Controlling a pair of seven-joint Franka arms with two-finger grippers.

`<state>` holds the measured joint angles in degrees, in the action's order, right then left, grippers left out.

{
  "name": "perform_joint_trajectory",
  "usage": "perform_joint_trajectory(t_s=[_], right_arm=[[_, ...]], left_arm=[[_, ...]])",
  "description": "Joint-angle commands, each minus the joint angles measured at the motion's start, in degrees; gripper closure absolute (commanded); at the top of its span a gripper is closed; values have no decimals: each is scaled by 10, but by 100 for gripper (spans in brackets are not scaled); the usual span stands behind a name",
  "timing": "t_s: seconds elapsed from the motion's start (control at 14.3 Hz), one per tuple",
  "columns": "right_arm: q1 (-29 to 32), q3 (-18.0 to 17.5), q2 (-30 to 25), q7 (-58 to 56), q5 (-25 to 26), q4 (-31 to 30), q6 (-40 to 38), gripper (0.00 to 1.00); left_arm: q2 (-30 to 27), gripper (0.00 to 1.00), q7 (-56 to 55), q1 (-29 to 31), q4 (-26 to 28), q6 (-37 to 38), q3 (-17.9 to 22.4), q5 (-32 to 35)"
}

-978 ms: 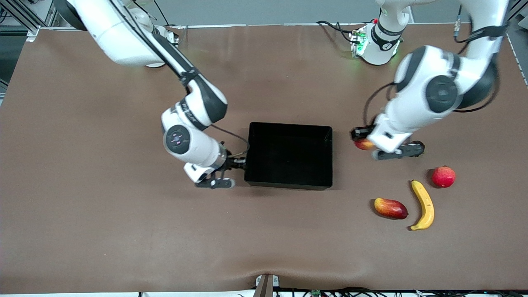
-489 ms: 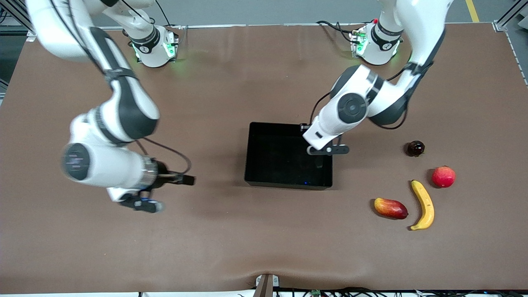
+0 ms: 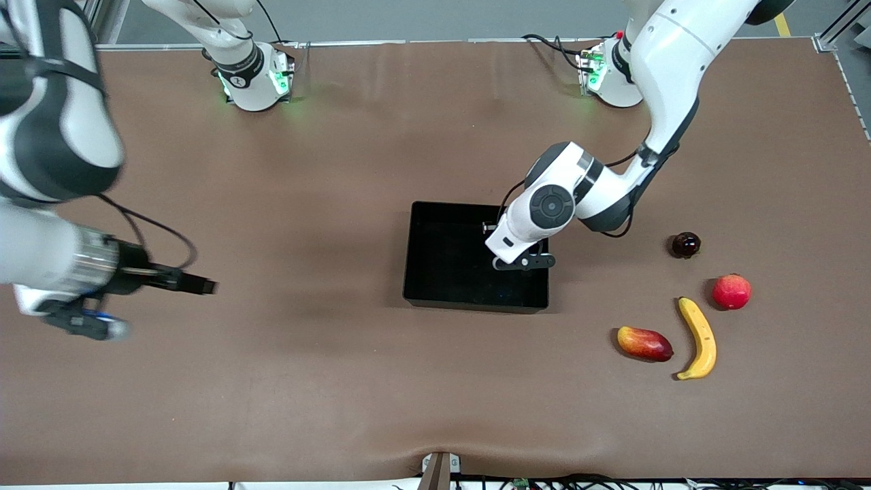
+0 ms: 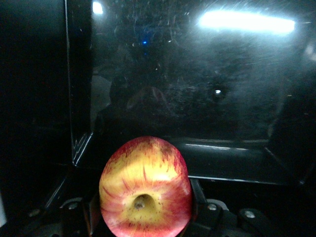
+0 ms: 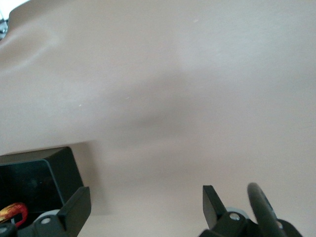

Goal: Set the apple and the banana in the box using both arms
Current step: 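Lower the apple into the box with the left gripper while the right gripper withdraws, then open the left gripper and move it to the yellow banana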

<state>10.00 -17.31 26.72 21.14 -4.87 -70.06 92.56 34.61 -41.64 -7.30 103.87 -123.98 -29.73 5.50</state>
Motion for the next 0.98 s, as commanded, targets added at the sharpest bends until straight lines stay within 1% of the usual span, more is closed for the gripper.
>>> perform_joint_trajectory(t_s=[0.0,0.07,0.14,0.21,0.28,0.42,0.56,0.63,0.7,0.77,0.91], right_arm=[[38,-8,-63,-19,45,-58,3,0],[46,-9,-85,-41,58,-69,1,0],[64,-9,-107,-79,58,-83,0,0],[83,-11,-128,-128,57,-95,-7,0],[89,-11,-151,-167,55,-99,-18,0],[86,-10,-189,-175,55,-100,-46,0],[89,-9,-223,-174,52,-104,-71,0],[88,-10,-240,-166,45,-105,-81,0],[86,-10,-257,-152,36,-113,-81,0],[84,-11,-269,-145,33,-118,-84,0],[84,-11,-276,-145,32,-119,-104,0]], left_arm=[[14,100,-47,-10,-8,-3,1,15],[19,94,-61,-12,-7,-2,1,15],[21,61,-67,-12,-7,-2,1,15],[18,22,-68,-11,-8,-1,1,15],[13,0,-68,-10,-11,4,1,15],[-17,0,-66,0,-30,26,1,15],[-39,0,-60,11,-94,109,5,16],[-41,0,-43,27,-142,161,5,17],[-41,0,-16,46,-178,197,5,16],[-44,0,11,72,-187,211,5,17],[-48,0,62,126,-190,210,5,19]])
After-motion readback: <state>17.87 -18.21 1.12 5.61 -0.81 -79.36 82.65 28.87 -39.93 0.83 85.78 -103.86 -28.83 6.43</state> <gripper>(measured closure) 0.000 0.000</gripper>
